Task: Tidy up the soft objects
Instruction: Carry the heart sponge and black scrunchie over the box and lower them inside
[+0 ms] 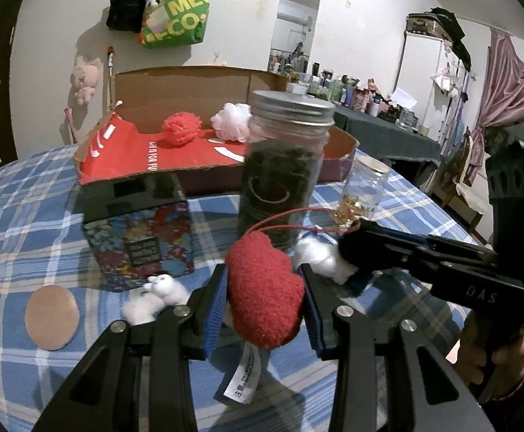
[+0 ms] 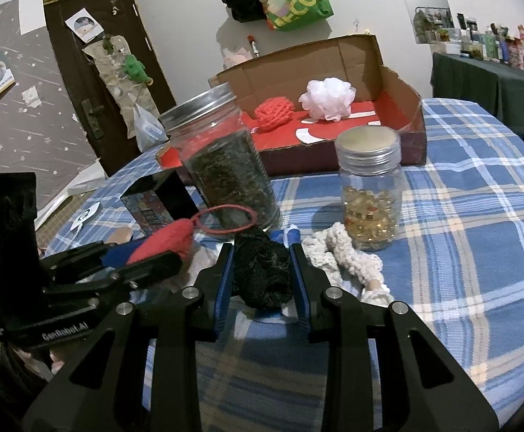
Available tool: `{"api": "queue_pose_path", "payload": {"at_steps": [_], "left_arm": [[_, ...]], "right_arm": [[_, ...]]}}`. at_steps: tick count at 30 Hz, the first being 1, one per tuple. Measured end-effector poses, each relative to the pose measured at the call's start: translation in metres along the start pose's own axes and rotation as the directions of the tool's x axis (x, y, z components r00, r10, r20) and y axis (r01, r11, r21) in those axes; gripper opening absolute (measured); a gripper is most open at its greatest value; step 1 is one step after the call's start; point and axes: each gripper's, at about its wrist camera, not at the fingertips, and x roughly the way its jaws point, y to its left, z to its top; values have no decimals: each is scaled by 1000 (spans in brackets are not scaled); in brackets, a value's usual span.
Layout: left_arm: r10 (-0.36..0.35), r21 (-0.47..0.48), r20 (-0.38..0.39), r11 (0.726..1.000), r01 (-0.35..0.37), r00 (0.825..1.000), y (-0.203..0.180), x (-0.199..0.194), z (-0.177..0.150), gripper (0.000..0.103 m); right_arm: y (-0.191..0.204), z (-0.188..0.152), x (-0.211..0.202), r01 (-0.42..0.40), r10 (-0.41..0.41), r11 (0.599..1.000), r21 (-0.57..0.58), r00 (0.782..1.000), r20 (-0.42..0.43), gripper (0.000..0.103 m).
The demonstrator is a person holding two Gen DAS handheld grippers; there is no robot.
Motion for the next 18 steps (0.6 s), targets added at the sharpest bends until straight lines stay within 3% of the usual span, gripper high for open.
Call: {"api": "queue_pose_path", "payload": {"at_steps": [10, 18], "left_arm": [[12, -20, 5, 1000, -12, 1000, 21, -28, -3, 41], [65, -34, -7, 997, -66, 998, 40, -44, -6, 41]], "right_arm": [[-12, 2, -13, 22, -22, 1000, 18, 1000, 13, 29], [-21, 4, -21, 44, -44, 999, 29, 999, 15, 29]]}}
